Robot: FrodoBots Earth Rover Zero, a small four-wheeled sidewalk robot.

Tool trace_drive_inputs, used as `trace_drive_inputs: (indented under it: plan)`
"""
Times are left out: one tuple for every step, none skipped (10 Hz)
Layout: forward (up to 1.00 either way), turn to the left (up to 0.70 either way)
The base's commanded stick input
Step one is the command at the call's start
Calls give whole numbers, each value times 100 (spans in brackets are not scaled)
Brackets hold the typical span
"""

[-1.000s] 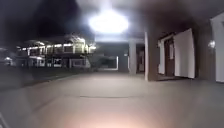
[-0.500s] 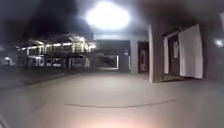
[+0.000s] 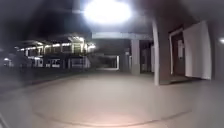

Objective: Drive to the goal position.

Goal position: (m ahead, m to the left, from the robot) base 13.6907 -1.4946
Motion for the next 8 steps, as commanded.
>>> trace_drive_inputs:
  plan:
    - [100,-4]
    - [100,-4]
    - [100,-4]
    - [100,-4]
    - [100,-4]
    - [100,-4]
    - [100,-4]
    - [100,-4]
